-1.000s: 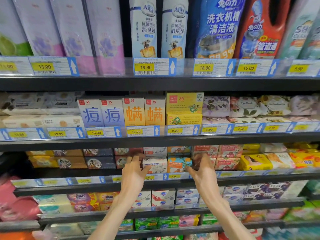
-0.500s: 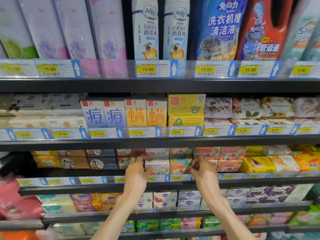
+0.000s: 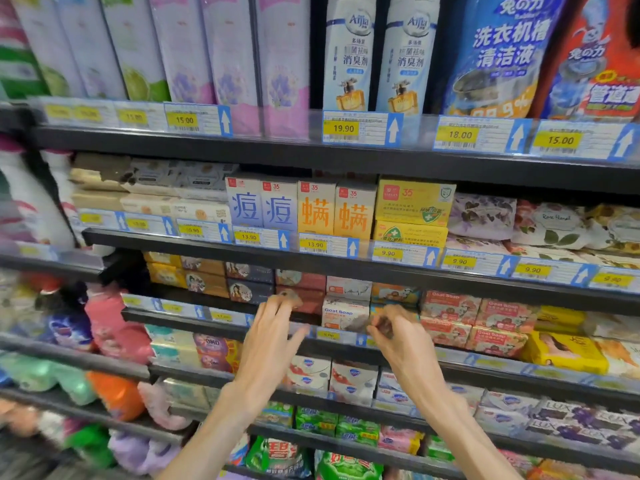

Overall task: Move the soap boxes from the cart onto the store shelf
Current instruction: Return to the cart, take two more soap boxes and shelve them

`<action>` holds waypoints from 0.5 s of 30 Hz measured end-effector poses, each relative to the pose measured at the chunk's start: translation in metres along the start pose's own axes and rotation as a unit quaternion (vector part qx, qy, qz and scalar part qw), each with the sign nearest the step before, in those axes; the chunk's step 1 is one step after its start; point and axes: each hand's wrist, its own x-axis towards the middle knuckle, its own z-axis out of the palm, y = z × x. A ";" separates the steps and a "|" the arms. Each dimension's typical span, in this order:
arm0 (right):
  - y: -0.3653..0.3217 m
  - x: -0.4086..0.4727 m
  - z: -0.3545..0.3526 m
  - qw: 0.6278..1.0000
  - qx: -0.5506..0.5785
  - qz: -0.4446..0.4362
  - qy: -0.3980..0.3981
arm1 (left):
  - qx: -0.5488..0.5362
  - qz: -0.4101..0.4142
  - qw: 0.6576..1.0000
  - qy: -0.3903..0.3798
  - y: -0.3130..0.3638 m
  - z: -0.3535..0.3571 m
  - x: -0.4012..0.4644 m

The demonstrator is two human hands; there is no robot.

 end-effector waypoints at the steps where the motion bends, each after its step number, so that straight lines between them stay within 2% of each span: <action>1: -0.010 0.002 0.007 0.999 0.001 -0.038 -0.027 | 0.021 -0.017 1.000 0.011 -0.008 -0.012 -0.013; 4: -0.031 0.004 0.024 0.988 -0.006 -0.138 -0.066 | 0.054 -0.033 0.998 0.018 -0.026 -0.041 -0.045; 7: -0.073 0.000 0.054 0.965 0.026 -0.221 -0.141 | 0.117 -0.088 0.989 0.035 -0.056 -0.081 -0.095; 15: -0.227 -0.062 0.122 0.880 0.092 -0.385 -0.261 | 0.217 -0.261 0.936 0.095 -0.123 -0.196 -0.258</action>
